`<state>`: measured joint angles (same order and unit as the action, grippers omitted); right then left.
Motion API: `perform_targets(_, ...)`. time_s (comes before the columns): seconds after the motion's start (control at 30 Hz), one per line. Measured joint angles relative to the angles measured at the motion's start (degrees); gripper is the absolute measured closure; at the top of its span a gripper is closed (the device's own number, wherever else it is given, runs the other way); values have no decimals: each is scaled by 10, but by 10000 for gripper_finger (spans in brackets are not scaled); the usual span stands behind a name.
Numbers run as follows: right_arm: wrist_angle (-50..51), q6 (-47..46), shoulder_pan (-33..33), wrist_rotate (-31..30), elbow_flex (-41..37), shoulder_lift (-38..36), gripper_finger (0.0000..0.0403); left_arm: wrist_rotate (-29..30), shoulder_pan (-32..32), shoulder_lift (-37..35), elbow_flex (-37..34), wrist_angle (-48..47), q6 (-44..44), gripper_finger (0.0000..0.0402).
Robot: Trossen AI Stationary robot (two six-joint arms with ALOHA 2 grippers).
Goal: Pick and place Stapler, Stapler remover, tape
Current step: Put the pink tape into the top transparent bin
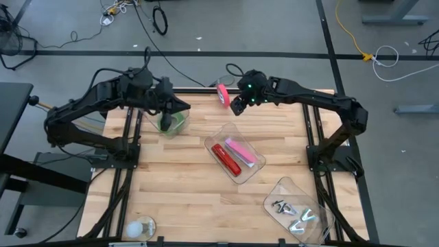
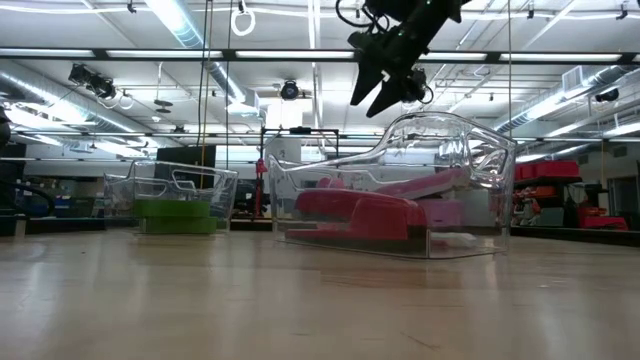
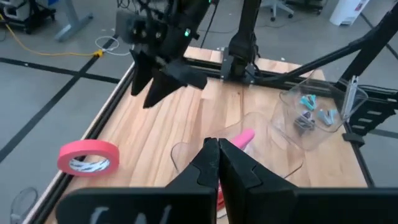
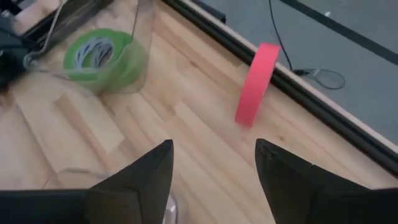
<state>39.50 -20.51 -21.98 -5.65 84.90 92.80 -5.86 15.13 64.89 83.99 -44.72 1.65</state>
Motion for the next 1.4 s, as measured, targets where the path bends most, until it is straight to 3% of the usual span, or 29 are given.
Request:
perform_targets(0.2, -16, 0, -9, 1, 0, 27, 162, 0, 8, -15, 0, -8, -8, 398)
perform_targets(0.7, -92, -13, -43, 5, 0, 119, 63, 7, 11, -20, 0, -6, 22, 386)
perform_targets(1.4, -148, -10, -78, 5, 0, 222, 58, 33, 11, -20, 0, 3, 22, 385)
